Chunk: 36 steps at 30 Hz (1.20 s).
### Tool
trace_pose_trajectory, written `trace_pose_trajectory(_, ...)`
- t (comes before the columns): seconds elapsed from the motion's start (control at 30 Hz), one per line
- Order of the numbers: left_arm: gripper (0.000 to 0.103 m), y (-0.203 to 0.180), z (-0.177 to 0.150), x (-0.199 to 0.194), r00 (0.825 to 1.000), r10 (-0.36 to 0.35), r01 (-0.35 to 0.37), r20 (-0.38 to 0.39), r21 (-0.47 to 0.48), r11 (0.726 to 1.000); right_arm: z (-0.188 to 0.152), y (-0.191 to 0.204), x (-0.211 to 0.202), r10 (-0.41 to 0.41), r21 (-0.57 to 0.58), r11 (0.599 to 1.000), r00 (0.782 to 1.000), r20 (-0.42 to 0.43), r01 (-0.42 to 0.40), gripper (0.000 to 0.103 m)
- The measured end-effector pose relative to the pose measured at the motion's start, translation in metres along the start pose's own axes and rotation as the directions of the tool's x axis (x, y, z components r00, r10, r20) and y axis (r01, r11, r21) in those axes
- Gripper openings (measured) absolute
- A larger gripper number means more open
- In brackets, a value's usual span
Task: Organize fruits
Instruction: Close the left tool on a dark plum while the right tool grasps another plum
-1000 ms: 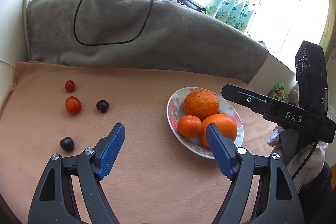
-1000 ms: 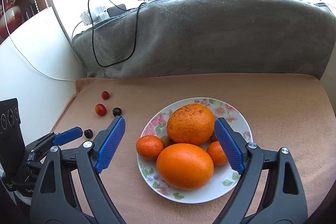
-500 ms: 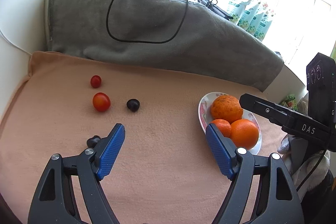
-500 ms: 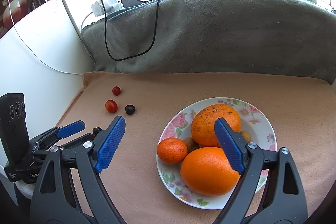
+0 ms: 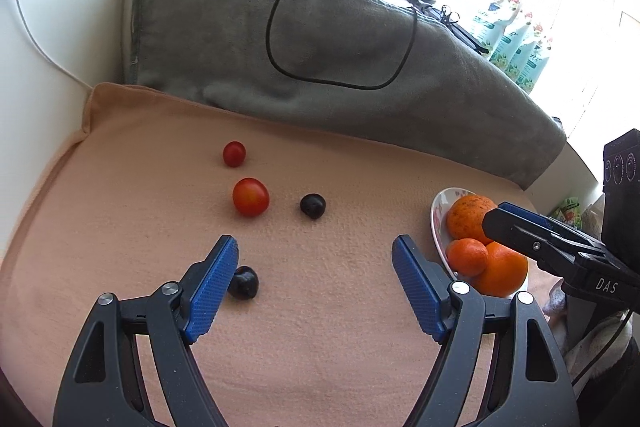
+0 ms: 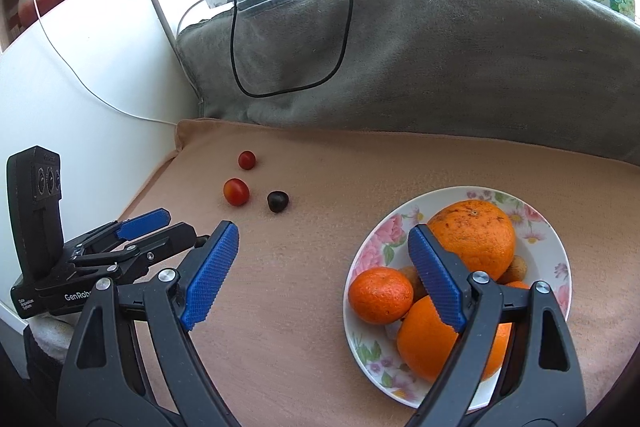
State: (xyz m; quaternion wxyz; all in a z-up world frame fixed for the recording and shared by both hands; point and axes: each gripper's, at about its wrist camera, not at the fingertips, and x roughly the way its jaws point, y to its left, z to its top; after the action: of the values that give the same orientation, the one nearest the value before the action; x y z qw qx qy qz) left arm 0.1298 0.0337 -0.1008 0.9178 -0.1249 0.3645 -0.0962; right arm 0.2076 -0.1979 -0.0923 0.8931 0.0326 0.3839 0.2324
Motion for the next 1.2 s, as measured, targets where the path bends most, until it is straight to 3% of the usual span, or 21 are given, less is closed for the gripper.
trace_pose_trajectory(0.6,0.077,0.072,-0.006,0.002,0.998,0.064,-0.066,-0.019,-0.119,0.991,0.022,0.024,0.045,0.043,-0.005,0.999,0.997,-0.058,-0.043,0.089)
trace_pose_trajectory(0.83,0.067,0.076,-0.017,0.001,0.998,0.036,-0.041,-0.044,-0.119,0.992,0.028,0.025,0.077,0.078,0.047,0.996,0.991,-0.113,-0.073,0.089)
trace_pose_trajectory(1.2,0.061,0.053,-0.027,0.021,0.995,-0.002,-0.003,-0.102,-0.056,0.998,0.019,0.047,0.116,0.027,-0.031,0.999,0.983,-0.184,-0.033,0.064)
